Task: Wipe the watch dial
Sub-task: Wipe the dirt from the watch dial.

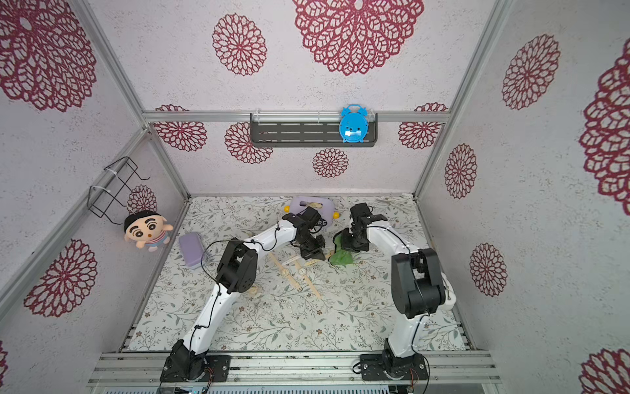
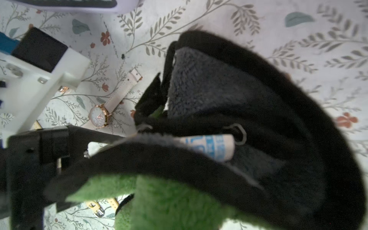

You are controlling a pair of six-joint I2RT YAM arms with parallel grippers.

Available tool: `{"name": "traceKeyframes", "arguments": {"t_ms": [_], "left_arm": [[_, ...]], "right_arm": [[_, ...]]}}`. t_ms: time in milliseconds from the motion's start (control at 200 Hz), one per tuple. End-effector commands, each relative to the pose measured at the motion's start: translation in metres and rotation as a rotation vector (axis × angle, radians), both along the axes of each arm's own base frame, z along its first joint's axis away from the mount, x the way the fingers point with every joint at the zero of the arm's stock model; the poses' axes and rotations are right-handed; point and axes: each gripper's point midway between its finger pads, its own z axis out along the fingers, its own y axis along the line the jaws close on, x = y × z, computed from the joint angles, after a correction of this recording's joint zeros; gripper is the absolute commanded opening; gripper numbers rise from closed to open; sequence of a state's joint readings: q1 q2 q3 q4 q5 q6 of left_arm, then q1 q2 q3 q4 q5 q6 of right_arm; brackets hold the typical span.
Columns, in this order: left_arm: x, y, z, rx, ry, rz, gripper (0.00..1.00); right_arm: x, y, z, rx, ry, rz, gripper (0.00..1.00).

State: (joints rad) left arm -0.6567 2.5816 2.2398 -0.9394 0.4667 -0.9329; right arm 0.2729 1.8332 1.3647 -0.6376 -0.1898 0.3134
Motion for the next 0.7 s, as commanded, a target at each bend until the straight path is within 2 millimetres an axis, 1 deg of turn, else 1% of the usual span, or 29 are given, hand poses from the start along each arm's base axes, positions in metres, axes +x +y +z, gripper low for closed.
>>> {"name": "traceKeyframes", "arguments": {"t_ms": [0,175,240,315,435,530,600,695], "left_arm": [[0.011,0.035,-0.055,0.152,0.007,0.046,0.0],[0.01,0.037,-0.055,0.157,0.008,0.039,0.0],[0.009,0.037,-0.055,0.158,0.01,0.039,0.0],[0.009,0.037,-0.055,0.156,0.009,0.037,0.0],[0.009,0.037,-0.056,0.155,0.011,0.037,0.0],[0.01,0.037,-0.055,0.154,0.008,0.038,0.0],[0.01,0.038,-0.056,0.153,0.008,0.039,0.0],[0.01,0.039,-0.056,0.156,0.01,0.039,0.0]], "right_arm": [[0.016,0.02,-0.001,0.03,-0.021,0.046,0.0],[0.029,0.033,-0.021,-0.017,-0.002,0.072,0.0],[0.029,0.032,-0.03,-0.074,0.009,0.082,0.0],[0.024,0.028,-0.043,-0.143,0.037,0.087,0.0],[0.011,0.014,-0.065,-0.26,0.084,0.077,0.0],[0.001,-0.002,-0.08,-0.357,0.123,0.056,0.0],[-0.003,-0.015,-0.086,-0.426,0.133,0.028,0.0],[-0.004,-0.035,-0.087,-0.527,0.137,-0.004,0.0]]}}
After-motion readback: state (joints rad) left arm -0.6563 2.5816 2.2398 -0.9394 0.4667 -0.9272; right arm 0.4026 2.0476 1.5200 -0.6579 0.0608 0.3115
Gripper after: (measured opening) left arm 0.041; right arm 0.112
